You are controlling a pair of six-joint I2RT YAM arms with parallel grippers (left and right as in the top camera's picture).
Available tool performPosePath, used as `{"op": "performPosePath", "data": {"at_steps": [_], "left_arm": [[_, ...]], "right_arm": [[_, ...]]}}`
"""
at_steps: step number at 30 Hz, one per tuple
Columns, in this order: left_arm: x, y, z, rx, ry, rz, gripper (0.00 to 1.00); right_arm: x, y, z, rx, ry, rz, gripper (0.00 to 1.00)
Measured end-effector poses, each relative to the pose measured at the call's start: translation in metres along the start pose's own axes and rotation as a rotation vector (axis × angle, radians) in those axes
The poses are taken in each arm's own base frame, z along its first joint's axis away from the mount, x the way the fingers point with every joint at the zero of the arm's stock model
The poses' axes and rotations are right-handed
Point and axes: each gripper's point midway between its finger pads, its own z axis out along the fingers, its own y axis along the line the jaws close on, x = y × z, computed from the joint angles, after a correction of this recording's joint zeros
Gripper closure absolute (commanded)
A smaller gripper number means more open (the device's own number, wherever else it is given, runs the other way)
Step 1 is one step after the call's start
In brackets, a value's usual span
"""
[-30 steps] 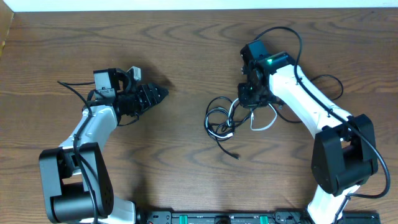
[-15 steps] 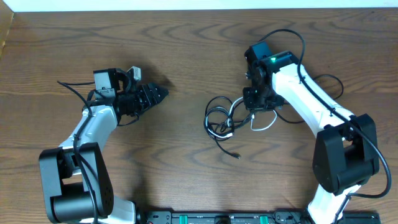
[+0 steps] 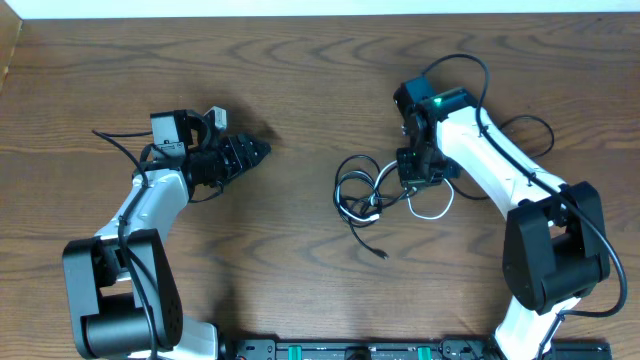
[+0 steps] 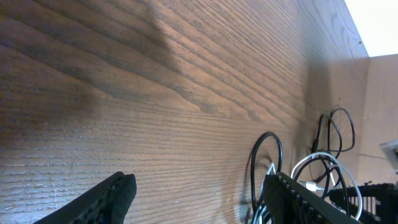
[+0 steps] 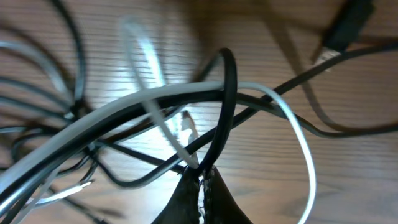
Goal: Untangle cables
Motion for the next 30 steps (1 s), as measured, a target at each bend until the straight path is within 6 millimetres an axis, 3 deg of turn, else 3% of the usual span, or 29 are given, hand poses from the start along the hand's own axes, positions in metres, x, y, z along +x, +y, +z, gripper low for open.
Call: {"op": "performPosePath", "data": {"at_steps": [9, 15, 21, 30], "left_arm": [[0.0, 0.0, 0.0, 0.0, 0.0, 0.0, 0.3], [0.0, 0.0, 0.0, 0.0, 0.0, 0.0, 0.29], [0.0, 0.0, 0.0, 0.0, 0.0, 0.0, 0.29], [0.0, 0.0, 0.0, 0.0, 0.0, 0.0, 0.3]], "right_arm": [[-0.006, -0.023, 0.031, 0.087, -0.061, 0.066, 0.92], [0.003, -0.047, 0.037, 0.155, -0.03, 0.1, 0.89], [0.007, -0.063, 0.028, 0.16, 0.02, 0.105, 0.8], [-0.013, -0.039, -0.006, 0.022, -0.006, 0.005, 0.71]]}}
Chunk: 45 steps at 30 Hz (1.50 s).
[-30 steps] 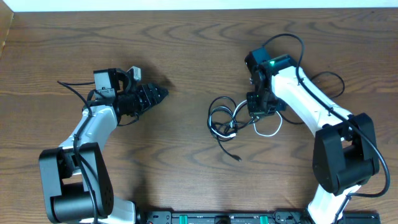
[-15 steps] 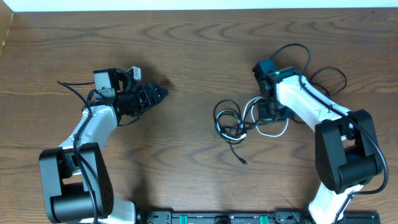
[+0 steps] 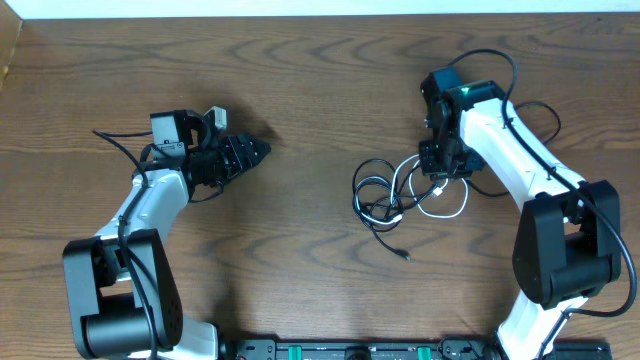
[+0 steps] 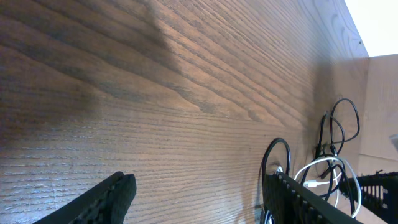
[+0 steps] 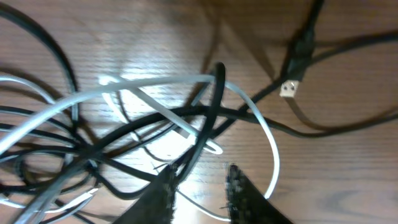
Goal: Untangle cables
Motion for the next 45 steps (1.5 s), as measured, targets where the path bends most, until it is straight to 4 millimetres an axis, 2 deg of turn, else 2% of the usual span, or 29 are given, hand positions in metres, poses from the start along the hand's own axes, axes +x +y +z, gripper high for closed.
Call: {"op": "performPosePath", "data": {"at_steps": [7, 14, 23, 31, 39, 45], "left_arm": [[0.0, 0.0, 0.0, 0.0, 0.0, 0.0, 0.29], [0.0, 0.0, 0.0, 0.0, 0.0, 0.0, 0.29], [0.0, 0.0, 0.0, 0.0, 0.0, 0.0, 0.29], [0.0, 0.0, 0.0, 0.0, 0.0, 0.0, 0.29], [0.0, 0.0, 0.0, 0.0, 0.0, 0.0, 0.3], [0.0, 0.0, 0.0, 0.0, 0.0, 0.0, 0.29]], "right_arm": [[-0.006, 0.002, 0.0, -0.006, -0.026, -0.013, 0.7], [-0.009, 0.005, -0.001, -0.024, -0.036, -0.019, 0.86], [-0.002, 0.018, -0.002, -0.104, -0.004, -0.041, 0.78], [-0.007, 0.032, -0.009, -0.188, -0.034, -0.044, 0.83], [0.004, 0.039, -0.01, -0.193, 0.007, -0.031, 0.85], [-0.014, 0.051, -0.009, -0.207, -0.077, -0.028, 0.85]]}}
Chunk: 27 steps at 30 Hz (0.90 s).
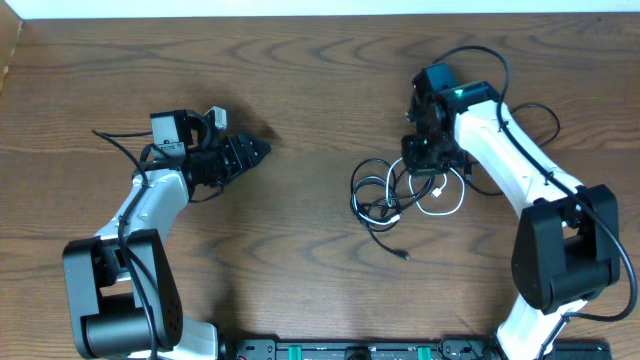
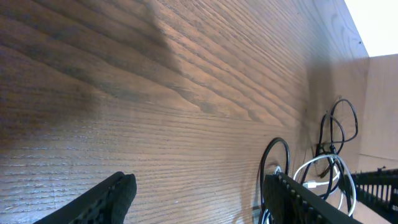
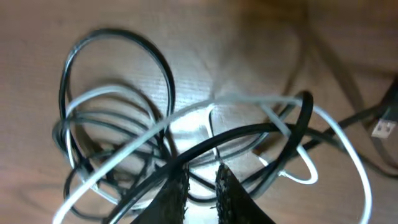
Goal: Untangle cables
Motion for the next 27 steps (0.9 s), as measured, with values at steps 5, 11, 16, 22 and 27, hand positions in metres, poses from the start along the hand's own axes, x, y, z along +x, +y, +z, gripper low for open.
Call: {"op": "performPosePath", "data": {"at_steps": [5, 11, 16, 22, 27], "left_arm": [[0.0, 0.0, 0.0, 0.0, 0.0, 0.0, 0.3], [0.0, 0.0, 0.0, 0.0, 0.0, 0.0, 0.29], [0.0, 0.0, 0.0, 0.0, 0.0, 0.0, 0.3], [0.0, 0.0, 0.0, 0.0, 0.0, 0.0, 0.3], [0.0, 0.0, 0.0, 0.0, 0.0, 0.0, 0.29]], "right_arm": [[0.006, -0.01, 0.014, 0.058, -0.002, 0.045, 0.85], [0.015, -0.032, 0.021, 0.175, 0.012, 0.062, 0.87], [0.015, -0.043, 0.013, 0.243, -0.009, 0.058, 0.84], [0.024, -0.055, -0.003, 0.313, -0.004, 0.055, 0.81], [0.024, -0.063, -0.004, 0.356, -0.011, 0.054, 0.79]]}}
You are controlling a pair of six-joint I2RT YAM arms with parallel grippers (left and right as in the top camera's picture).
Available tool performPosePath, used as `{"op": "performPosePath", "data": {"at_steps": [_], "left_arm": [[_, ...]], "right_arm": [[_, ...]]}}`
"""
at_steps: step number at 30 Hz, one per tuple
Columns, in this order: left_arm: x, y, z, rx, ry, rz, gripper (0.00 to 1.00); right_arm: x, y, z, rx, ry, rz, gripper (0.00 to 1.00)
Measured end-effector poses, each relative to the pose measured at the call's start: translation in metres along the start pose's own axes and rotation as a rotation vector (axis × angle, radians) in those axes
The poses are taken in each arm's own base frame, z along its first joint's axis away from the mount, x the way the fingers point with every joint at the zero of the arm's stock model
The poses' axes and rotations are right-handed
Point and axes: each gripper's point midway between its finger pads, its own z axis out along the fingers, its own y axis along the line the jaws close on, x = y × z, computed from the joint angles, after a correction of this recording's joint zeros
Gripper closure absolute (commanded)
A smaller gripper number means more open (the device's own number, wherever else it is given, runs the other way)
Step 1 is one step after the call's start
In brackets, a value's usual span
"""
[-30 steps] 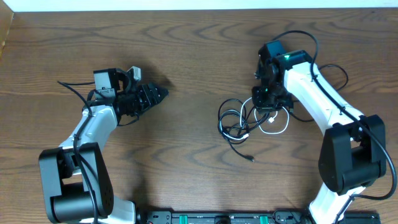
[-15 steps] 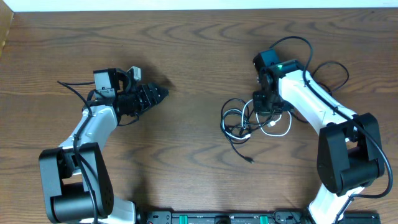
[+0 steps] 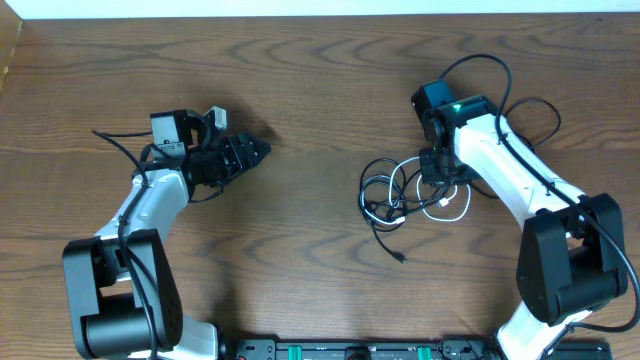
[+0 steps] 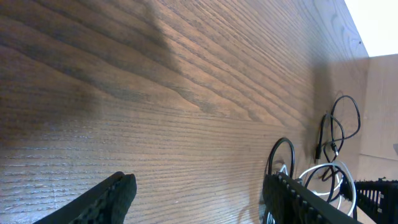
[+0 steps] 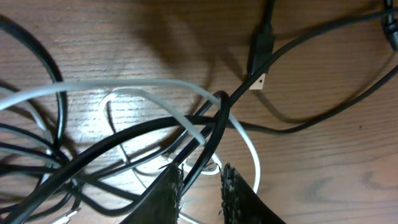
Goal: Untangle cables
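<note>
A tangle of black and white cables lies right of the table's middle. One black plug end trails toward the front. My right gripper is down at the tangle's right side. In the right wrist view its fingers stand a little apart, open, with two black cable strands running between them. A white cable and a black plug lie beyond. My left gripper hangs wide open and empty, far left of the tangle, whose loops show at the right of its view.
The brown wooden table ends at a pale strip along the far side. The right arm's own black wiring loops beside the tangle. A black equipment rail runs along the front edge.
My right gripper has shifted slightly right and toward the front, and the tangle has shifted right with it. Its fingers stand a little wider apart. The left arm is unchanged.
My right gripper was shut on a strand in the tangle near the table's middle. Then it stood open further right, the tangle moved with it. Then it was over the tangle's middle, nearly closed. Now it is at the right side with strands between its fingers. The left arm never moved.
</note>
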Motion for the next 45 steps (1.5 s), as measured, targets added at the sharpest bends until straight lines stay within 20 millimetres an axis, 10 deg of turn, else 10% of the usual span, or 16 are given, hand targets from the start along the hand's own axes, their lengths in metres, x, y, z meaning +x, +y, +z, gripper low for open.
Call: {"op": "performPosePath", "data": {"at_steps": [8, 16, 29, 45], "left_arm": [[0.0, 0.0, 0.0, 0.0, 0.0, 0.0, 0.3], [0.0, 0.0, 0.0, 0.0, 0.0, 0.0, 0.29], [0.0, 0.0, 0.0, 0.0, 0.0, 0.0, 0.29], [0.0, 0.0, 0.0, 0.0, 0.0, 0.0, 0.3]], "right_arm": [[0.001, 0.008, 0.007, -0.049, 0.001, -0.01, 0.81], [0.004, 0.029, -0.027, -0.214, 0.006, -0.025, 0.77], [-0.08, 0.016, -0.035, -0.148, -0.334, 0.052, 0.7], [-0.071, 0.032, 0.006, -0.19, -0.215, -0.038, 0.61]]}}
